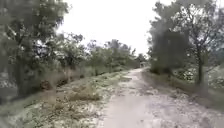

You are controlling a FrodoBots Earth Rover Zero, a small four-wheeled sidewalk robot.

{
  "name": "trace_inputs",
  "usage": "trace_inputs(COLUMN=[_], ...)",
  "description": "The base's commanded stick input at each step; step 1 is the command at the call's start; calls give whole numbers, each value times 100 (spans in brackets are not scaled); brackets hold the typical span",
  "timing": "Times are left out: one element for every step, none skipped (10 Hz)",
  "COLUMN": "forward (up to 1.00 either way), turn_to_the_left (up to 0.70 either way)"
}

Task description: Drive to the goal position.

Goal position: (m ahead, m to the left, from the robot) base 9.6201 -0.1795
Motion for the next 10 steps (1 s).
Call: trace_inputs(forward=[70,70,70,70,70,70,70,70,70,70], turn_to_the_left=[0,0,0,0,0,0,0,0,0,0])
